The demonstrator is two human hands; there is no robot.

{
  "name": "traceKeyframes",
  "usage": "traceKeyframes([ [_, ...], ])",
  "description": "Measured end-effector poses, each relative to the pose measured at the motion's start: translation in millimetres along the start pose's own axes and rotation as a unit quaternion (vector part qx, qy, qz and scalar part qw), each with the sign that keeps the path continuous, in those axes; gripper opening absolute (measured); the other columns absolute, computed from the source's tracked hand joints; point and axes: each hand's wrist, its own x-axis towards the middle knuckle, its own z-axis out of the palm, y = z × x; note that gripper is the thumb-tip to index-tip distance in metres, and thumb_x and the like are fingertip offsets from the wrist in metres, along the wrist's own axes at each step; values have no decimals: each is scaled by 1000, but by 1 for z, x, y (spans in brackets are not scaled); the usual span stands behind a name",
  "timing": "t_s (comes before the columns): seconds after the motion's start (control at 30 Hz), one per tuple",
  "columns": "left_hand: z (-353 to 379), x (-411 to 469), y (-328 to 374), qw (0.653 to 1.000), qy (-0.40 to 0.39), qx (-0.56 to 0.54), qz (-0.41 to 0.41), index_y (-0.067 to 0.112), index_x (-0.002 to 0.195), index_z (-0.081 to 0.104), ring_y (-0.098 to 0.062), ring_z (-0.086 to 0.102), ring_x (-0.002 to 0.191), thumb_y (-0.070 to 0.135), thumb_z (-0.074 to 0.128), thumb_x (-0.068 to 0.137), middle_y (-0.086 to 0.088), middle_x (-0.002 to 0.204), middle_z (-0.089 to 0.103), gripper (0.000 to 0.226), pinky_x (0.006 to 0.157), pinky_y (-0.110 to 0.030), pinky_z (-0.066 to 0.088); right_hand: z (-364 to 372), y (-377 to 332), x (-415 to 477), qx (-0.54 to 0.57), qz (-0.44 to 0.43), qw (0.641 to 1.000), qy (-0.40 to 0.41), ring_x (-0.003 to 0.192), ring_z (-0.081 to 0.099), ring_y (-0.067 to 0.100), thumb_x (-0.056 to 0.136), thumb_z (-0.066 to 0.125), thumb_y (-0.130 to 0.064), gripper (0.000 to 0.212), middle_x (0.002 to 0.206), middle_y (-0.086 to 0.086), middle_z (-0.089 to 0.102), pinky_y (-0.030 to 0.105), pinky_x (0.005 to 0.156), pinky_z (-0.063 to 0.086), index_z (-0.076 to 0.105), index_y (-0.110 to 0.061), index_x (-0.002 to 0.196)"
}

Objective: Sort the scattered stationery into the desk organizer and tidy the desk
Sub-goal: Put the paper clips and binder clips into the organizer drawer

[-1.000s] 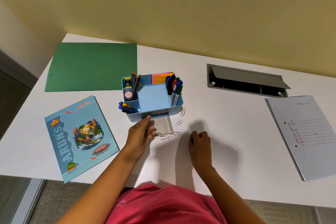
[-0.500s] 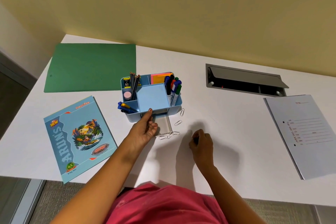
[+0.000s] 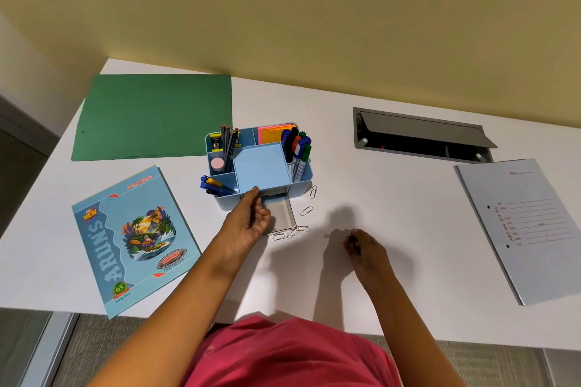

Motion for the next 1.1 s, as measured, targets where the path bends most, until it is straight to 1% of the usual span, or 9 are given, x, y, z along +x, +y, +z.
traceKeyframes([
  [0.13,3,0,-3,1000,-6,8,0,7,79,53,-8,39,49,23,62,90,-4,63,47,22,38,-13,40,3,-4,1,113,61,992,12,57,54,20,90,49,0,16,60,10,59,26,56,49,58,1,76],
  [0.23,6,-4,-9,1000,-13,19,6,7,87,52,-10,37,56,29,60,92,-5,72,44,24,40,-13,41,3,-4,3,126,68,990,5,60,56,22,92,44,-1,16,67,13,63,27,51,51,57,1,82],
  [0.47,-1,-5,-18,991,-21,114,72,9,99,51,-14,55,64,37,57,92,-6,75,53,29,51,-22,54,3,0,7,23,20,999,14,66,54,21,92,46,7,19,75,13,58,20,52,54,59,2,81],
  [0.57,-4,-6,-19,986,-32,129,97,11,109,50,-14,63,66,36,55,93,-7,83,59,30,56,-24,58,0,11,15,-131,-34,990,43,63,58,20,89,51,3,12,82,12,62,27,63,53,60,-2,96],
  [0.7,-4,-7,-21,981,-36,143,127,9,101,53,-12,67,68,34,53,95,-9,87,62,26,56,-21,58,7,21,12,-403,-213,888,68,71,62,20,84,58,-2,16,87,4,67,25,65,43,57,-16,91],
  [0.77,-5,-7,-21,979,-33,149,133,9,99,51,-10,66,66,34,52,95,-8,85,62,25,51,-19,55,11,27,14,-466,-288,834,62,76,55,20,81,61,0,18,90,6,59,21,67,35,57,-12,94],
  [0.87,-6,-8,-23,980,-27,144,132,9,109,46,-7,67,55,33,51,96,-8,82,62,28,48,-18,54,15,35,17,-534,-344,771,42,89,49,22,80,60,4,30,102,9,48,27,73,41,57,-8,107],
  [0.97,-6,-10,-22,982,-23,140,122,8,113,48,-8,67,53,30,52,96,-9,82,63,28,47,-19,53,17,39,21,-574,-359,735,51,95,50,26,82,60,5,26,107,12,48,30,72,45,60,-6,105],
  [1.1,-6,-14,-21,981,-27,156,107,-1,118,55,-10,70,58,23,51,98,-9,78,71,31,49,-19,55,15,36,24,-583,-362,724,70,77,56,30,83,56,7,12,96,13,51,33,60,45,61,-3,90],
])
